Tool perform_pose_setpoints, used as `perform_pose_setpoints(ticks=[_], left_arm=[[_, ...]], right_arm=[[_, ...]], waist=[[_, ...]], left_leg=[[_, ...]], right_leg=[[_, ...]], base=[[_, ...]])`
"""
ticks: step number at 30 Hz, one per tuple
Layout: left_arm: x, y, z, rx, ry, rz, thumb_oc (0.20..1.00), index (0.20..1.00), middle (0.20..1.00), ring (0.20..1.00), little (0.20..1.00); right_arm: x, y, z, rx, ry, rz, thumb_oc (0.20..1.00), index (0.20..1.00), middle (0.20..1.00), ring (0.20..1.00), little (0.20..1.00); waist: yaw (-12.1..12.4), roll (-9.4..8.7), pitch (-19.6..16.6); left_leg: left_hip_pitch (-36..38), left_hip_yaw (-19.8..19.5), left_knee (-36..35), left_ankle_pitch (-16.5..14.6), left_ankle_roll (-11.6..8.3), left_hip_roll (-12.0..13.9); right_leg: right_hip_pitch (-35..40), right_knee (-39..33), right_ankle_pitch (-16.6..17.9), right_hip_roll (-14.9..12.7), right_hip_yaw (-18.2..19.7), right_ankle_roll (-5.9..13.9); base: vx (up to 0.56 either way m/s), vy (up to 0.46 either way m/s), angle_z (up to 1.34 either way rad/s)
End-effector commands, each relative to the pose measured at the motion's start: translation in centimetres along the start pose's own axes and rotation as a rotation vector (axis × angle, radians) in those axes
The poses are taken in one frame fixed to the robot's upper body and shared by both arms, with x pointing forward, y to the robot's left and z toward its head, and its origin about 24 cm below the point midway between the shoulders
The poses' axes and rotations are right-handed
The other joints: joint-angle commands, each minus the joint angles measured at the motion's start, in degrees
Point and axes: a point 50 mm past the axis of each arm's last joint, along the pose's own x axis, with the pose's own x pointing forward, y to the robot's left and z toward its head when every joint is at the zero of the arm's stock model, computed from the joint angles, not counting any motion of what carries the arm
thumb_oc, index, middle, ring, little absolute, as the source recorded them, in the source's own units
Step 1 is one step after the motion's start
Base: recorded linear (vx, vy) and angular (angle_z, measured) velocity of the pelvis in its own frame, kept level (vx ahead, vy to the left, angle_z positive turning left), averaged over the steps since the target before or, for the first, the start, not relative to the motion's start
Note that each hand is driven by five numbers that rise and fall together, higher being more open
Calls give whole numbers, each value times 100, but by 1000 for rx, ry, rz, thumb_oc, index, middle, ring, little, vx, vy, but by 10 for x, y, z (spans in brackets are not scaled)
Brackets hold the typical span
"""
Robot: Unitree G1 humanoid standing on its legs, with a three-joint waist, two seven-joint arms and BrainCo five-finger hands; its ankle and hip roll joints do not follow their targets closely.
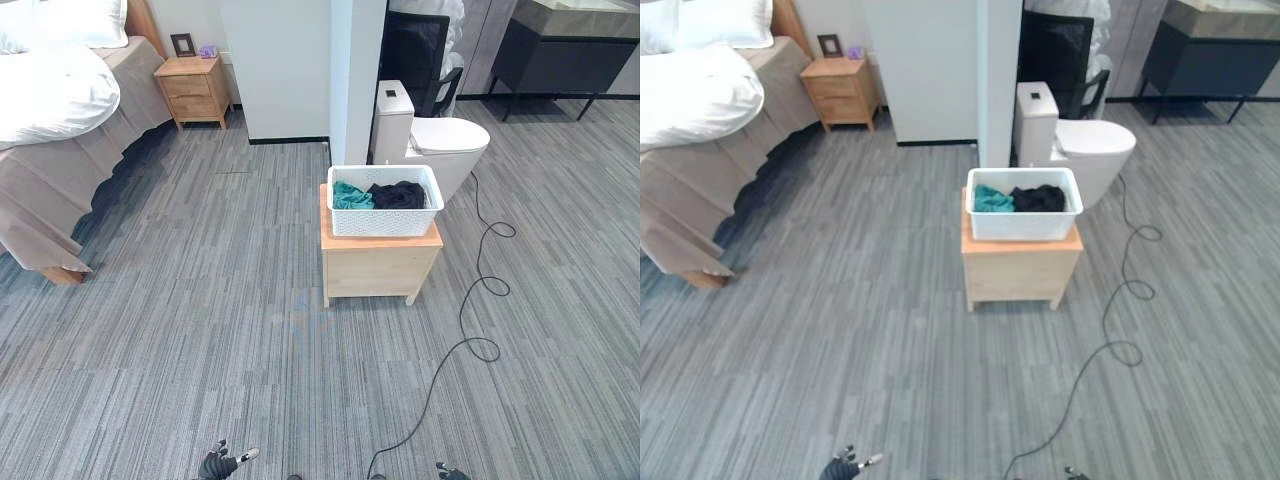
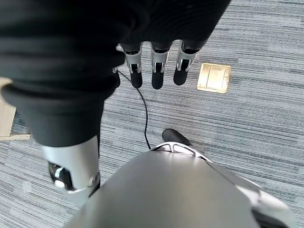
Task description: Grab the laundry basket,head to the washer,open it,put in the laundry and shut it.
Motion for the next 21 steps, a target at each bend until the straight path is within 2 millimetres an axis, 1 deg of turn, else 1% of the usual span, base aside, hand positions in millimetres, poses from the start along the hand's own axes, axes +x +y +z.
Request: perform_pose_setpoints(ticks=[1, 10, 21], left_arm=[[5, 11, 20, 89, -67, 24, 1000, 1000, 1000, 1000, 1000], [6, 16, 28, 69, -102, 59, 1000, 1000, 1000, 1000, 1000], [5, 15, 22, 51, -72, 47, 1000, 1000, 1000, 1000, 1000]], right_arm=[[2, 10, 7, -47, -10, 19, 1000, 1000, 1000, 1000, 1000], [2, 11, 7, -20, -12, 12, 1000, 1000, 1000, 1000, 1000], [2, 5, 2, 32, 15, -3, 1000, 1000, 1000, 1000, 1000]], waist=[[26, -347, -7], [41, -348, 7], [-6, -309, 48]], left_leg=[[-138, -232, -378, 149, -288, 183], [-111, -218, -378, 147, -299, 199], [-112, -159, -378, 202, -370, 315]], right_leg=[[296, -176, -293, -574, 263, 552], [314, -176, -302, -563, 261, 541], [293, -176, -370, -445, 332, 474]], base=[[0, 0, 0], [0, 0, 0], [-7, -39, -1]])
